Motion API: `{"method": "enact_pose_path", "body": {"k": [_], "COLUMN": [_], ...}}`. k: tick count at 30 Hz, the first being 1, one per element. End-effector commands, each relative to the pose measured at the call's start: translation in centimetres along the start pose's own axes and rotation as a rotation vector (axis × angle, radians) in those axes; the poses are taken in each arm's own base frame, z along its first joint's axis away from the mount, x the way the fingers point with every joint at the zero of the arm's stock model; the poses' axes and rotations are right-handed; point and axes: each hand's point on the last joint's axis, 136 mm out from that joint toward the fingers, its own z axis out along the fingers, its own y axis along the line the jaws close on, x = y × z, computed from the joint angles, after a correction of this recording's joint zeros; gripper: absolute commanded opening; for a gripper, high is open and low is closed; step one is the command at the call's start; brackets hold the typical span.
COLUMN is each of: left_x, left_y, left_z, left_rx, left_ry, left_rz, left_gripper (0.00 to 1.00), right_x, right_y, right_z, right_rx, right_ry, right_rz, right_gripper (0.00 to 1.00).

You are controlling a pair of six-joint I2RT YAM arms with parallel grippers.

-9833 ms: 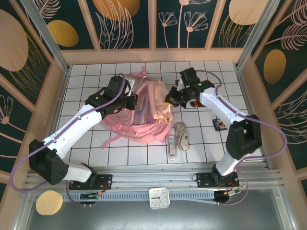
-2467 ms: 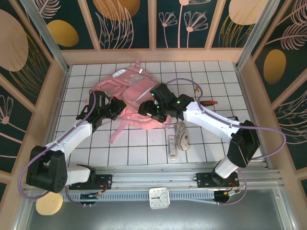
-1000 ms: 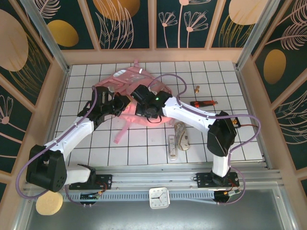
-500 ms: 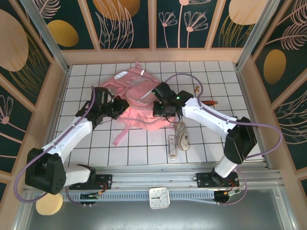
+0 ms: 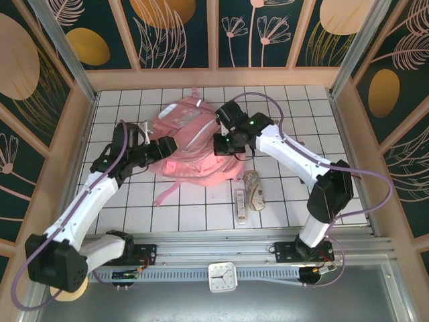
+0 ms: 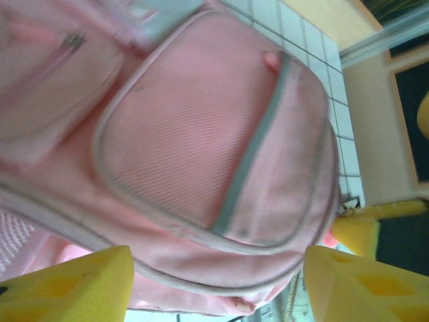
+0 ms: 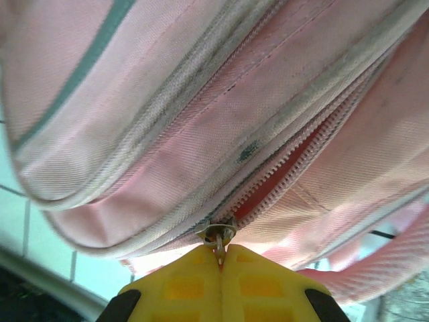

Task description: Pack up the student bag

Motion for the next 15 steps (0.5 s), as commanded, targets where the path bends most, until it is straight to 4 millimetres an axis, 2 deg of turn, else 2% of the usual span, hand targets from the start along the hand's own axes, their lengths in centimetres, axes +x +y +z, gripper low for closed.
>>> {"method": "enact_pose_path", "body": {"k": [1, 3, 5, 8, 10, 15], "left_x": [0.6, 1.7, 2.4, 2.9, 3.5, 4.2], "left_y": [-1.3, -2.5, -3.6, -4.3, -4.5, -3.1], "left_z": [-2.1, -2.5, -3.0, -3.1, -2.7, -0.8], "left_rx": [-0.005, 0.054, 0.109, 0.14, 0.15, 0.054], "left_ry": [0.001, -0.004, -0.032, -0.054, -0.035, 0.036], "left_rz": [0.301, 0.438, 0.563, 0.696, 0.798, 1.019], "left_gripper": [0.71, 0.93, 0.99, 0.98, 0.94, 0.89], "right_x": [-0.5, -0.4, -0.5, -0.7, -0.8, -0.7], "right_y": [4.3, 5.6, 6.7, 8.1, 8.9, 9.5], "right_z": [-1.7, -2.0, -2.5, -3.6, -4.1, -4.3], "right_rx": [-0.186, -0.232, -0.269, -0.303, -0.318, -0.332], "right_ry": [0.022, 0.033, 0.041, 0.053, 0.061, 0.089], "right_rz": [-0.008, -0.02, -0.034, -0.06, -0.075, -0.092], "right_gripper": [0.0, 0.0, 0.0, 0.0, 0.0, 0.0]}}
